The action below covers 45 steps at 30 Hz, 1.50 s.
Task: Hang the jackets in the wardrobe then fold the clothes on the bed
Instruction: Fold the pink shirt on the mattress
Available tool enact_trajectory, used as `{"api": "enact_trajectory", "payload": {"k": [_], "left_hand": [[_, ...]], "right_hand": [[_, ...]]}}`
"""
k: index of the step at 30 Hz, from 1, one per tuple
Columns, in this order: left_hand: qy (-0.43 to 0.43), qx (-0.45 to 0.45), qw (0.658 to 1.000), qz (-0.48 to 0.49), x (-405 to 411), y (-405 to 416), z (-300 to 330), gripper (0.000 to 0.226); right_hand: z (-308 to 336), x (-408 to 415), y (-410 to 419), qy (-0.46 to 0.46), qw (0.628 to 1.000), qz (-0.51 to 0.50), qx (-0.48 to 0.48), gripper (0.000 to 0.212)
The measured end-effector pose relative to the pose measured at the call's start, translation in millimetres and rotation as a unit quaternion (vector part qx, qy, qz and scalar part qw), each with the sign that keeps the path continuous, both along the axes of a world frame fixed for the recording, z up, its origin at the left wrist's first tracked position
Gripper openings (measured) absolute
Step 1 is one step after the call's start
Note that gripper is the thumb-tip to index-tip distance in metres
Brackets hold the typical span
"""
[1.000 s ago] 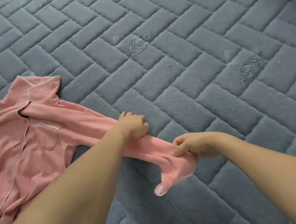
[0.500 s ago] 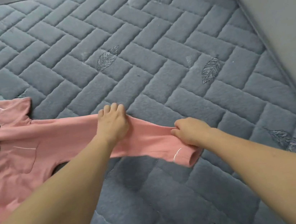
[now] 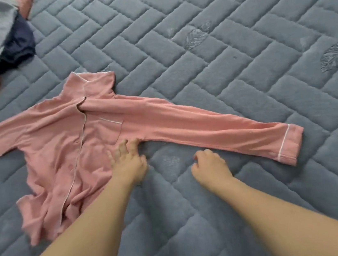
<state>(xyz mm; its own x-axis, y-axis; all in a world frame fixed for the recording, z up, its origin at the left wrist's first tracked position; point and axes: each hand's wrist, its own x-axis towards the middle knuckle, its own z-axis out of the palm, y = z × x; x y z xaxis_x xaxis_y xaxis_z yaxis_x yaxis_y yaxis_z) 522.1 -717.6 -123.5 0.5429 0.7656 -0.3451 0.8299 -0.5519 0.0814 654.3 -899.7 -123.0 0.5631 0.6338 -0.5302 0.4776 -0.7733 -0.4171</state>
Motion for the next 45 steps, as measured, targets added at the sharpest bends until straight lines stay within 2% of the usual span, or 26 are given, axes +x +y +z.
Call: {"api": "enact_trajectory", "payload": {"k": [4,7,10,13,16,18,21,23,24,25,27,29,31,33,36,38,40,42,43,45], "left_hand": [[0.006,0.005,0.991,0.135,-125.8,56.6,2.9,0.070],[-0.003,-0.013,0.957,0.289,-220.3,94.8,1.7,0.074],[-0.040,-0.061,0.906,0.418,-296.4,120.5,-5.3,0.088],[-0.128,-0.175,0.862,0.458,-340.1,134.2,-14.4,0.105],[-0.164,-0.156,0.874,0.430,-349.7,149.1,-23.0,0.096],[-0.157,-0.148,0.904,0.368,-343.3,159.8,-23.8,0.086],[-0.074,-0.138,0.963,0.218,-336.4,172.5,-20.1,0.046],[-0.042,-0.123,0.979,0.155,-336.1,177.1,-16.8,0.024],[-0.034,-0.122,0.982,0.143,-337.6,177.6,-16.2,0.020],[-0.029,-0.126,0.982,0.140,-340.7,177.5,-16.5,0.024],[-0.050,-0.152,0.974,0.158,-346.1,175.9,-14.9,0.047],[-0.118,-0.184,0.951,0.221,-348.6,175.6,-11.1,0.064],[-0.165,-0.186,0.930,0.270,-349.9,178.4,-8.8,0.070],[-0.153,-0.170,0.934,0.274,-347.6,183.9,-11.4,0.076],[-0.086,-0.155,0.956,0.233,-341.5,191.2,-19.0,0.078],[-0.040,-0.112,0.976,0.181,-338.4,194.1,-22.6,0.066],[0.030,-0.031,0.995,0.085,-335.7,196.7,-23.0,0.050],[0.075,0.014,0.997,0.009,-332.8,198.4,-21.1,0.037],[0.074,0.014,0.997,-0.005,-331.9,197.8,-19.0,0.030],[-0.012,-0.038,0.999,0.035,-335.4,192.4,-12.8,0.008]], "right_hand": [[0.7,-116.2,76.5,0.208,0.975,-0.080,0.005,0.026],[-1.8,-201.3,128.7,0.339,0.920,-0.195,-0.013,0.023],[-4.1,-265.1,169.7,0.388,0.866,-0.315,-0.001,0.046],[-8.2,-299.7,198.7,0.363,0.844,-0.393,0.024,0.068],[-11.5,-317.4,212.7,0.344,0.839,-0.420,0.011,0.067],[-10.5,-326.3,215.1,0.352,0.808,-0.468,0.066,0.061],[-8.1,-336.8,214.0,0.355,0.770,-0.514,0.133,0.045],[-4.7,-342.8,210.7,0.369,0.748,-0.532,0.149,0.032],[-3.3,-344.9,208.5,0.369,0.741,-0.540,0.154,0.027],[-3.4,-346.7,205.9,0.360,0.742,-0.544,0.155,0.026],[-3.3,-349.4,199.6,0.337,0.755,-0.544,0.143,0.031],[-4.5,-351.2,192.4,0.346,0.751,-0.546,0.134,0.038],[-8.4,-354.8,187.2,0.353,0.756,-0.537,0.119,0.042],[-11.6,-356.6,184.2,0.358,0.752,-0.543,0.106,0.039],[-14.6,-353.8,184.7,0.386,0.717,-0.574,0.089,0.028],[-15.4,-350.1,184.2,0.372,0.733,-0.565,0.073,0.028],[-20.2,-346.9,182.9,0.334,0.782,-0.522,0.071,0.033],[-20.2,-345.0,183.8,0.303,0.808,-0.500,0.072,0.034],[-20.5,-343.2,183.8,0.291,0.814,-0.499,0.067,0.034],[-16.4,-342.6,183.0,0.256,0.825,-0.501,0.052,0.035]]}}
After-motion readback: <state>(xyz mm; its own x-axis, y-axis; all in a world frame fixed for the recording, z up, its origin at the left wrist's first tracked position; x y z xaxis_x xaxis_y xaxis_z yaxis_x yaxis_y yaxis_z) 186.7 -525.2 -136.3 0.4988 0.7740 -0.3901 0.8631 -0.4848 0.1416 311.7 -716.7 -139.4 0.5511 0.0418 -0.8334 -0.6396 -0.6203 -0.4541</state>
